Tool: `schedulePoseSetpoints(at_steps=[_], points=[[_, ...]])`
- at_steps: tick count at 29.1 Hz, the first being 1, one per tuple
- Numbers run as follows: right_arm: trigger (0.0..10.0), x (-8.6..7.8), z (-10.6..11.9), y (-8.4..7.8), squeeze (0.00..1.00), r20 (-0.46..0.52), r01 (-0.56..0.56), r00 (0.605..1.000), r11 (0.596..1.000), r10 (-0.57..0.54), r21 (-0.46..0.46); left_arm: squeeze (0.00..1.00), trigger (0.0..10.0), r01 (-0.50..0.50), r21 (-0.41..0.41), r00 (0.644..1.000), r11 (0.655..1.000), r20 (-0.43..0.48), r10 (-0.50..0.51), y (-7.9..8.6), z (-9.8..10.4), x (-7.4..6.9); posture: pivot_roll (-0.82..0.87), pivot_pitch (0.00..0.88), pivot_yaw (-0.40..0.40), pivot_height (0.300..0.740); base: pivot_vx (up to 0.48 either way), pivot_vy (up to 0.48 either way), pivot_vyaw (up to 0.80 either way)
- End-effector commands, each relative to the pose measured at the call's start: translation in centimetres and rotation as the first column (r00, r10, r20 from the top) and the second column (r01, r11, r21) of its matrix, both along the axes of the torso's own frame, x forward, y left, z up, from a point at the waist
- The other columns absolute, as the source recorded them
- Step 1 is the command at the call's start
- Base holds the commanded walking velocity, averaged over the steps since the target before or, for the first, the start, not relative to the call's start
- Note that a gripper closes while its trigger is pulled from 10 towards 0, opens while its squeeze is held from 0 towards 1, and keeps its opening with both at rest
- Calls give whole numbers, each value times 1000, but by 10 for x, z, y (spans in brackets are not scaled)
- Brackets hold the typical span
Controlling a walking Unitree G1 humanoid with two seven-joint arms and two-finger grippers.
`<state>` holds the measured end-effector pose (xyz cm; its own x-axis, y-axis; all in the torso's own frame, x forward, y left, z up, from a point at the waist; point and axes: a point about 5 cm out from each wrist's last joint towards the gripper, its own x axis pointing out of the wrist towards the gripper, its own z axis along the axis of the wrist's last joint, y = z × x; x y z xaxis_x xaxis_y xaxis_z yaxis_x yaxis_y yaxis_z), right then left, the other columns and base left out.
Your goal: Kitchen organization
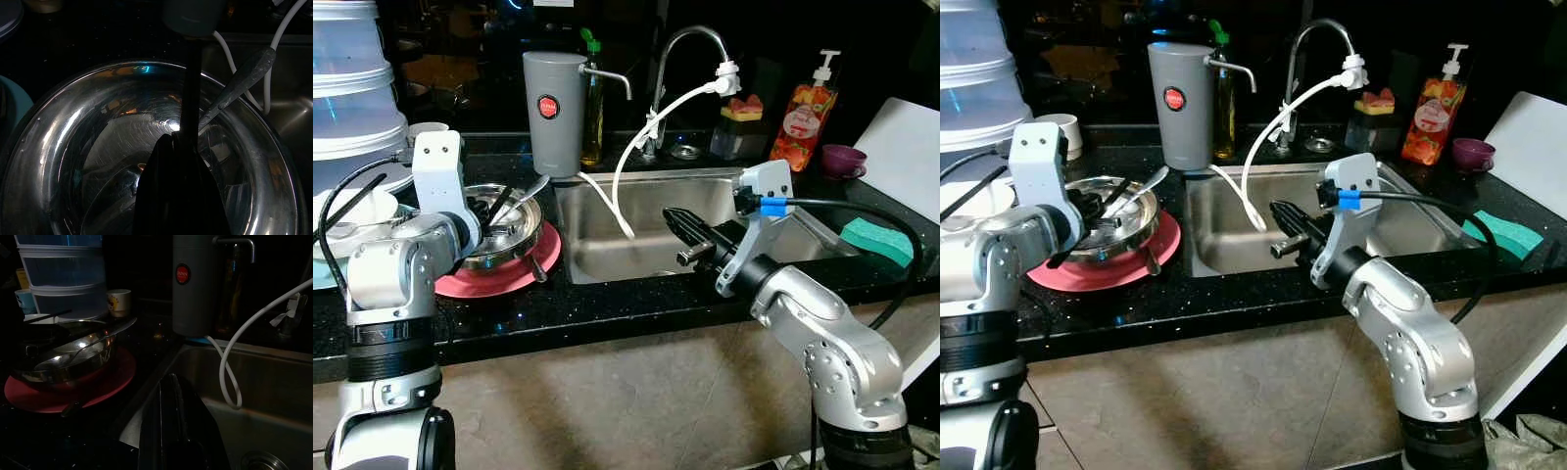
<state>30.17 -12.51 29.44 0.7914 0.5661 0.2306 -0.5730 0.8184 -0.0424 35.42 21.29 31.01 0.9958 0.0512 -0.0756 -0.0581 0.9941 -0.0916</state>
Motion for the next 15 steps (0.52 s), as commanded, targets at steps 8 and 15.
schedulePoseSetpoints(at_steps=[8, 15], points=[[10000, -3, 1, -1, 0, 4, -6, 1000, 1000, 6, 6, 0, 0, -53, 31, 996, 998, 71, 51, 6, -1, 0, 45, 103, -45, 740, 0, 0, 0], [10000, -3, 0, -1, 0, 2, 0, 1000, 1000, 0, 9, 0, 10000, -31, 96, 964, 995, 268, 5, -5, 30, -7, 44, 100, -50, 740, 0, 0, 0]])
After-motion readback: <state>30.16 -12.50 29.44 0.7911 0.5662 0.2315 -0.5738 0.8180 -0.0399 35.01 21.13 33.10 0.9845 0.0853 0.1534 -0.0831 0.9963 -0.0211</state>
